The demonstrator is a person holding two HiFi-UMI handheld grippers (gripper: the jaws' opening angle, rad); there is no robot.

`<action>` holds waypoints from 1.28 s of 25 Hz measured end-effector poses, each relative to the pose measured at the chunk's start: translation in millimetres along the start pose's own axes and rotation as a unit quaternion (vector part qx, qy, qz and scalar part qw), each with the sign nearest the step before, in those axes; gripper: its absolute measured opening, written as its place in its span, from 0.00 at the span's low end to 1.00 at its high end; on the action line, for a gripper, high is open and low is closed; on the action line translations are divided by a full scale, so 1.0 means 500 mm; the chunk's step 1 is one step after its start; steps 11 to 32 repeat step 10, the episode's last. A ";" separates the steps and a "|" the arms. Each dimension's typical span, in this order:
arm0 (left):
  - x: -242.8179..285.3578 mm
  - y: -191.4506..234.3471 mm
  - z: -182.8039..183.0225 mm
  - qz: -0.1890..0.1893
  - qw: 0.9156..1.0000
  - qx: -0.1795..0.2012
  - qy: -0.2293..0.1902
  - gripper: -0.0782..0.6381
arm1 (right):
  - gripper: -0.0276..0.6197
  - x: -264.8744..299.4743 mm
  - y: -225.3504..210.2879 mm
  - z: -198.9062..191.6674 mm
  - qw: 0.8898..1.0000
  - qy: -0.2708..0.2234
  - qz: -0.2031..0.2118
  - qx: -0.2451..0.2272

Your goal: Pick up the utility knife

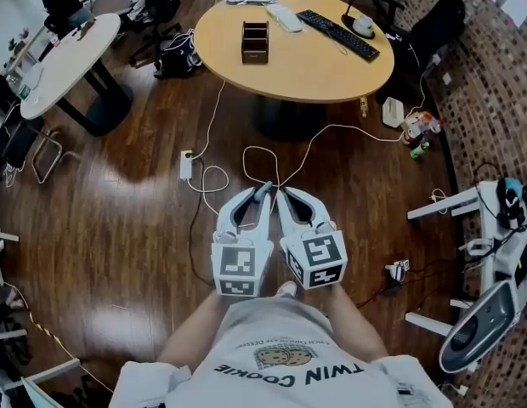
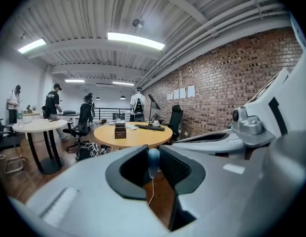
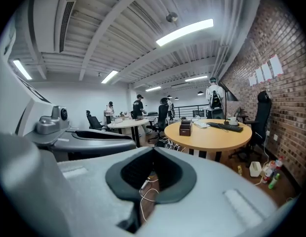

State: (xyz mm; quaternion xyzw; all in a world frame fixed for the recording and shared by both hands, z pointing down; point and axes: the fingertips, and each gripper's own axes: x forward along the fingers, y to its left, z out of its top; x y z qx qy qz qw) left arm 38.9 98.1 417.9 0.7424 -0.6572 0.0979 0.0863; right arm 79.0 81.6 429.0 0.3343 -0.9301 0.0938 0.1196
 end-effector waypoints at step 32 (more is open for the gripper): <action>-0.015 -0.023 -0.010 0.007 1.000 -0.001 0.002 0.21 | 0.05 -0.023 0.002 -0.014 1.000 0.001 0.008 -0.001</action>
